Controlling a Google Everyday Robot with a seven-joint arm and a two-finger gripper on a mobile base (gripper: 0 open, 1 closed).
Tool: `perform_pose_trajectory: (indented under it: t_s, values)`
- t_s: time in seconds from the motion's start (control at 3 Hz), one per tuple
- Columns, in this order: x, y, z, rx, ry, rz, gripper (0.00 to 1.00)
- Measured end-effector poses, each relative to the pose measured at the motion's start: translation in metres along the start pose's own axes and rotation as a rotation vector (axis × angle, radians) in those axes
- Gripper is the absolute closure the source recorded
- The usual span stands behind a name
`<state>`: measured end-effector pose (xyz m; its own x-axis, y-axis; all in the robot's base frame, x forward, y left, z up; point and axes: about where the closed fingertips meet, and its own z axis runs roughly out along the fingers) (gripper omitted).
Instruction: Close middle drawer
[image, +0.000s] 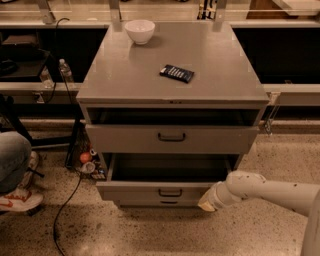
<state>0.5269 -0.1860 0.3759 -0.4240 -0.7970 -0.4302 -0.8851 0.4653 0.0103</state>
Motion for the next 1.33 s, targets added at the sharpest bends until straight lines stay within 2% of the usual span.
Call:
perform_pose_trajectory:
  t_s: [0.33, 0.67, 1.0, 1.33]
  values:
    - [-0.011, -0.029, 0.003, 0.086, -0.009, -0.059, 1.00]
    - [-0.013, -0.032, 0.003, 0.092, -0.017, -0.064, 1.00]
    - [-0.048, -0.068, -0.010, 0.170, -0.135, -0.130, 1.00]
    - [-0.048, -0.068, -0.010, 0.170, -0.136, -0.130, 1.00]
